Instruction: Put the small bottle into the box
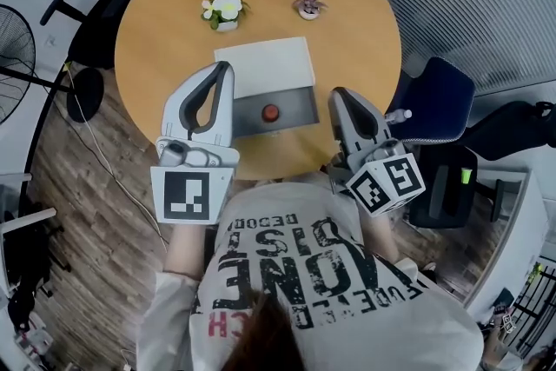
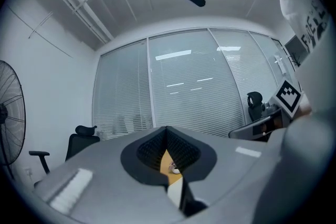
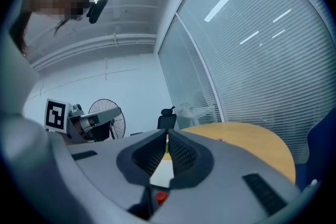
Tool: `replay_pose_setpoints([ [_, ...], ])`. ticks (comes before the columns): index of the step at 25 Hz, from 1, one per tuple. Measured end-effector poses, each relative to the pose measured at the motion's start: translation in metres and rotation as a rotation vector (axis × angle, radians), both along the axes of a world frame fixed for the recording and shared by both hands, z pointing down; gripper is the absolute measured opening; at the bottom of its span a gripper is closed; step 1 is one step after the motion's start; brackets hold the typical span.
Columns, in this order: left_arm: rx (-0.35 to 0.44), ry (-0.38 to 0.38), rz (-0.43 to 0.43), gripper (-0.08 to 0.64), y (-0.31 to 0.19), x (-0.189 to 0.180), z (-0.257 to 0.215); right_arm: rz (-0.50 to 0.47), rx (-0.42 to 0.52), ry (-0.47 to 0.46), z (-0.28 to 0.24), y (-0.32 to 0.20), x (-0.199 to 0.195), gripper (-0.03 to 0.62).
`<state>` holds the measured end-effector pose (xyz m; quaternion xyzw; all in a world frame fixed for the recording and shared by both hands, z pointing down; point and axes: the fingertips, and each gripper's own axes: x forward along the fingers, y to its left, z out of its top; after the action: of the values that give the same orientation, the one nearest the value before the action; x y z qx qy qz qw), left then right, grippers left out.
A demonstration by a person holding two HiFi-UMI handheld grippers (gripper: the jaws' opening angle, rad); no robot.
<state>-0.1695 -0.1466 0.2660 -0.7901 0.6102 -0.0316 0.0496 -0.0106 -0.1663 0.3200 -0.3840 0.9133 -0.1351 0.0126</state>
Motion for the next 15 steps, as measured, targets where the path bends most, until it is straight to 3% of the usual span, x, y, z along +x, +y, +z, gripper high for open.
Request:
replay_pose_setpoints([
  [7, 0.013, 0.002, -0.042, 0.011, 0.028, 0.006, -0.011, -0.016, 0.015, -0.037, -0.011, 0.01, 0.013, 0.018],
  [15, 0.082, 0.015, -0.116, 0.011, 0.064, 0.046, -0.028, -0.053, 0.045, -0.073, -0.028, 0.035, 0.06, 0.018],
])
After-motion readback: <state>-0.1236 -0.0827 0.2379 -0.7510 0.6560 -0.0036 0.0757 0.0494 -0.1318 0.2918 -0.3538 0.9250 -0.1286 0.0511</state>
